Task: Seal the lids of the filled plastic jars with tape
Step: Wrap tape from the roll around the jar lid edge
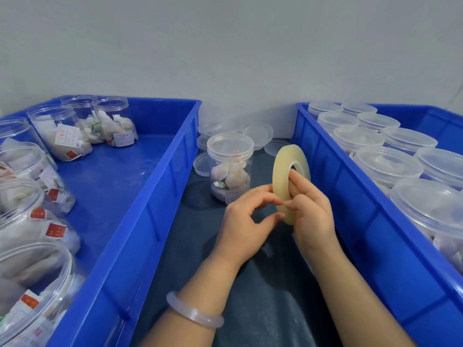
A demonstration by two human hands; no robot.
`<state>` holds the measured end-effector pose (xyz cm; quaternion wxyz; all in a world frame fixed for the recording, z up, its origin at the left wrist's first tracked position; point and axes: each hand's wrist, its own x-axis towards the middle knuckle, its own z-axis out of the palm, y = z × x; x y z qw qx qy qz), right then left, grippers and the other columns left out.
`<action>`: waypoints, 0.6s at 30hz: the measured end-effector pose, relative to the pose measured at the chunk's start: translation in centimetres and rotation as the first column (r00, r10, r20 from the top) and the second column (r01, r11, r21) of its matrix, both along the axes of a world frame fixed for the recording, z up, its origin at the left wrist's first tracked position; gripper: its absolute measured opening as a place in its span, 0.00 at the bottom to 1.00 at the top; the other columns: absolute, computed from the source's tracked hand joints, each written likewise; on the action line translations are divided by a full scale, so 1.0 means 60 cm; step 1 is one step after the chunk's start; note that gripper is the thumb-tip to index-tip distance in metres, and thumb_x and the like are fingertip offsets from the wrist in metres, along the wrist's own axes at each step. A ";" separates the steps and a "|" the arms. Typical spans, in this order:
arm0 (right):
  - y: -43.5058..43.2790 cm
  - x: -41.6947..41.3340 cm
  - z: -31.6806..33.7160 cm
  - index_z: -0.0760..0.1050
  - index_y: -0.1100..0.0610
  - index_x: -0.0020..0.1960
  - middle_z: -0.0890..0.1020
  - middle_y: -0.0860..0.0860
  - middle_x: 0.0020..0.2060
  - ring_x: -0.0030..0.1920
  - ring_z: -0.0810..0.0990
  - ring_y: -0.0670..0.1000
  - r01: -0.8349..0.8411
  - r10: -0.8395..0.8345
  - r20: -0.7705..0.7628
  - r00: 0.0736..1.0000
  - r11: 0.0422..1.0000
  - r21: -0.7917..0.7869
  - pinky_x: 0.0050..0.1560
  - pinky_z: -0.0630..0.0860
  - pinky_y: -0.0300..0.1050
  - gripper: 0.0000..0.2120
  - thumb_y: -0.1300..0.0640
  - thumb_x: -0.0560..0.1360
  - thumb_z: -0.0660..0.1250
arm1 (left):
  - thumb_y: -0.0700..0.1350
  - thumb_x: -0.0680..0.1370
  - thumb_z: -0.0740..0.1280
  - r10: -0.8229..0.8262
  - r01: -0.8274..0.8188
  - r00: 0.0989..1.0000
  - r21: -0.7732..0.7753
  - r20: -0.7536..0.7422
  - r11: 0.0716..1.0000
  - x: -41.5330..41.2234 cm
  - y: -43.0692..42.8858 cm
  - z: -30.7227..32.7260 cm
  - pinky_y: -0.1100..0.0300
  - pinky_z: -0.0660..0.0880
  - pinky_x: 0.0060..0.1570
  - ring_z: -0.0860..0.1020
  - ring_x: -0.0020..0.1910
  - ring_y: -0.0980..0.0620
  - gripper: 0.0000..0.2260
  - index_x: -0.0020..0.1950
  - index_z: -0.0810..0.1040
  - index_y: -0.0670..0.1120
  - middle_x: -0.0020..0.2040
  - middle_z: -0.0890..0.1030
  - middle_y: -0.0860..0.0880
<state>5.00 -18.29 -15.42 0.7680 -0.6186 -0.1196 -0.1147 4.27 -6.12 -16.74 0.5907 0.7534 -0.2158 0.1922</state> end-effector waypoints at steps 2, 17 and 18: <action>-0.002 0.001 -0.001 0.78 0.54 0.62 0.79 0.48 0.62 0.62 0.77 0.45 -0.011 0.010 -0.033 0.999 1.000 -0.019 0.54 0.75 0.33 0.29 0.73 0.67 0.57 | 0.34 0.70 0.74 0.037 -0.041 0.998 -0.094 -0.045 0.995 0.000 -0.002 0.002 0.63 0.75 0.56 0.80 0.53 0.59 0.13 0.46 0.79 0.51 0.52 0.81 0.60; -0.001 -0.009 0.000 0.72 0.55 0.67 0.77 0.41 0.57 0.58 0.76 0.36 0.111 -0.106 0.033 0.994 0.938 -0.328 0.59 0.74 0.34 0.26 0.73 0.73 0.63 | 0.28 0.72 0.70 -0.041 -0.013 0.985 -0.318 -0.165 0.948 0.001 0.005 0.016 0.71 0.74 0.48 0.81 0.48 0.63 0.11 0.42 0.79 0.44 0.51 0.81 0.51; 0.001 -0.009 -0.001 0.72 0.55 0.67 0.78 0.42 0.56 0.58 0.77 0.37 0.113 -0.106 0.041 0.994 0.942 -0.316 0.58 0.74 0.34 0.27 0.75 0.72 0.63 | 0.28 0.71 0.70 -0.047 -0.011 0.984 -0.327 -0.170 0.945 0.002 0.004 0.015 0.70 0.75 0.47 0.81 0.47 0.61 0.12 0.44 0.78 0.44 0.51 0.81 0.51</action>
